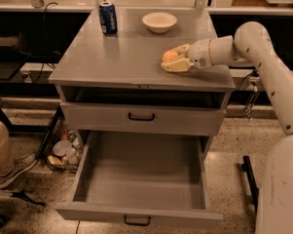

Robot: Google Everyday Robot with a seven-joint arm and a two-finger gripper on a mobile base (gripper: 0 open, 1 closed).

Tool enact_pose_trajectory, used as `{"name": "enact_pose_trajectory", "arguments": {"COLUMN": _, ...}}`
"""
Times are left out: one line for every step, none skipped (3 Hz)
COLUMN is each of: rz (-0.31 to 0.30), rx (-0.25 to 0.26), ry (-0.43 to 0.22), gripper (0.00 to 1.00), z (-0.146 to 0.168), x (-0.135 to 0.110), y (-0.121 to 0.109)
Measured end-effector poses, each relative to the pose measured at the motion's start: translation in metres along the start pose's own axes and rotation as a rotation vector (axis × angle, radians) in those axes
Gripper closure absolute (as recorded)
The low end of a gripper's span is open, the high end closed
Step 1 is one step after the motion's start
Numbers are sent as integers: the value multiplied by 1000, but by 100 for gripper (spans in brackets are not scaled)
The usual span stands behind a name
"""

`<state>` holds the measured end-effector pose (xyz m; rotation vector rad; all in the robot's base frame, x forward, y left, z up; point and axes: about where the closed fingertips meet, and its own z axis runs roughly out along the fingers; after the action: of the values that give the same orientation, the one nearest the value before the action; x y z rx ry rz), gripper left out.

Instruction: Pick orange from middle drawer and place on counter

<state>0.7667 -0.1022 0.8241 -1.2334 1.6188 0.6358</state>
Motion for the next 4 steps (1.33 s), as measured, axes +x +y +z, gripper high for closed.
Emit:
{"name": "enact_pose_trajectory", "arguments": {"rz": 23, "rx": -12, "ry": -10, "gripper": 4, "z": 1, "x": 6, "y": 1}}
{"name": "enact_pose_trajectory", "arguments": {"rz": 23, "rx": -12, "ry": -10, "gripper": 0, "z": -1, "x": 2, "y": 0}}
{"name": "enact_pose_trajectory", "arguments": {"rz": 25, "rx": -14, "ry": -16, "gripper": 0, "z": -2, "x": 3, "y": 1}}
{"name": "enact_pose_trajectory", "arguments": {"rz": 34, "rx": -29, "ry": -64, "gripper": 0, "z": -10, "x": 7, "y": 12}}
